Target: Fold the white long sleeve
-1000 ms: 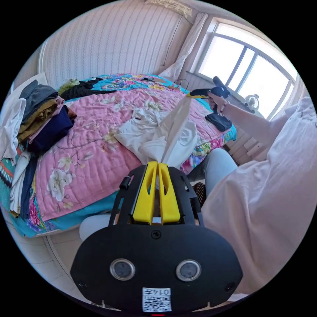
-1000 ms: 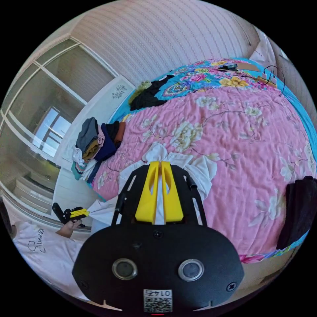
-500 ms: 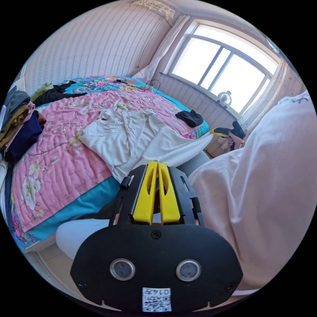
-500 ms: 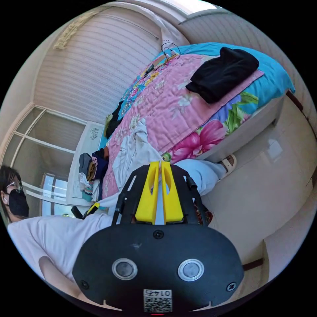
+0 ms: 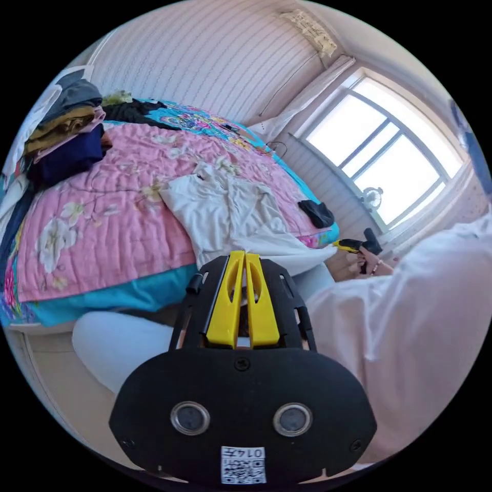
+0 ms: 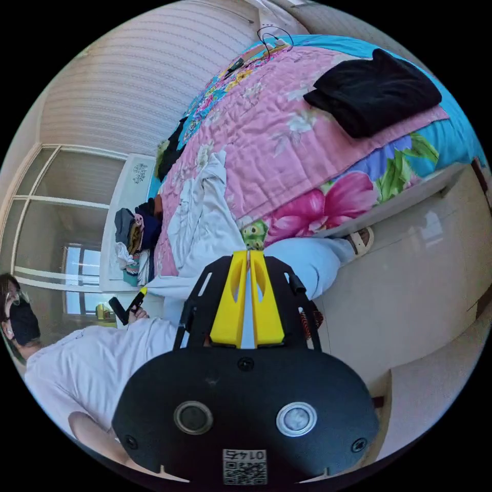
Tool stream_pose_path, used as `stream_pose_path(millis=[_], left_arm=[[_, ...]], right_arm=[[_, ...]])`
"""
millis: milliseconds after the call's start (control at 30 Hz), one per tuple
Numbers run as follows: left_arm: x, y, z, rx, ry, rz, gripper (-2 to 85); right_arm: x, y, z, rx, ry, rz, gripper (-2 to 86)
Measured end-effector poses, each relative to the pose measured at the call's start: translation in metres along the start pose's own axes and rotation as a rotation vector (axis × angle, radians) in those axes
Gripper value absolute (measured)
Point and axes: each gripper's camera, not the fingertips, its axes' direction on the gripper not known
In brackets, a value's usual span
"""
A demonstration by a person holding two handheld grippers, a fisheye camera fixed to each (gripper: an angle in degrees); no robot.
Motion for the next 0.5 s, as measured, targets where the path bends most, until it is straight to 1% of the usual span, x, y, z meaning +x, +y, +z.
stream_pose_path(millis=[33, 67, 100, 133, 167, 200, 233, 267, 300, 367, 433, 500], left_arm=[[-0.002, -0.021, 0.007, 0.009, 0.003, 0.012, -1.0], [-0.004, -0.074, 0.012, 0.043, 0.002, 0.034, -1.0], [0.004, -0.135, 0.0, 0.115, -0.025, 0.079, -1.0], [0.011, -0.166, -0.013, 0.169, -0.039, 0.114, -1.0], [0.03, -0.224, -0.05, 0.3, -0.075, 0.164, -1.0], [0.049, -0.271, -0.095, 0.45, -0.081, 0.171, -1.0], [0.057, -0.288, -0.119, 0.527, -0.069, 0.161, -1.0], [0.071, -0.313, -0.16, 0.664, -0.033, 0.159, -1.0], [0.085, -0.329, -0.193, 0.759, -0.024, 0.179, -1.0], [0.099, -0.34, -0.225, 0.853, -0.083, 0.202, -1.0], [0.103, -0.342, -0.24, 0.874, -0.127, 0.222, -1.0], [0.093, -0.334, -0.234, 0.842, -0.125, 0.241, -1.0]], right_arm=[[-0.011, -0.022, -0.001, 0.021, -0.018, -0.026, 0.1], [-0.042, -0.066, -0.014, 0.101, -0.056, -0.081, 0.1], [-0.086, -0.111, -0.043, 0.204, -0.111, -0.171, 0.0], [-0.113, -0.131, -0.063, 0.258, -0.134, -0.225, 0.0], [-0.171, -0.158, -0.11, 0.386, -0.15, -0.337, 0.0], [-0.23, -0.169, -0.156, 0.494, -0.137, -0.467, 0.0], [-0.258, -0.17, -0.176, 0.547, -0.113, -0.533, 0.0], [-0.304, -0.165, -0.21, 0.646, -0.041, -0.63, 0.0], [-0.338, -0.155, -0.232, 0.73, 0.016, -0.696, 0.0], [-0.366, -0.138, -0.252, 0.81, 0.04, -0.774, 0.0], [-0.37, -0.122, -0.258, 0.845, 0.014, -0.808, 0.0], [-0.349, -0.106, -0.247, 0.828, -0.038, -0.832, 0.0]])
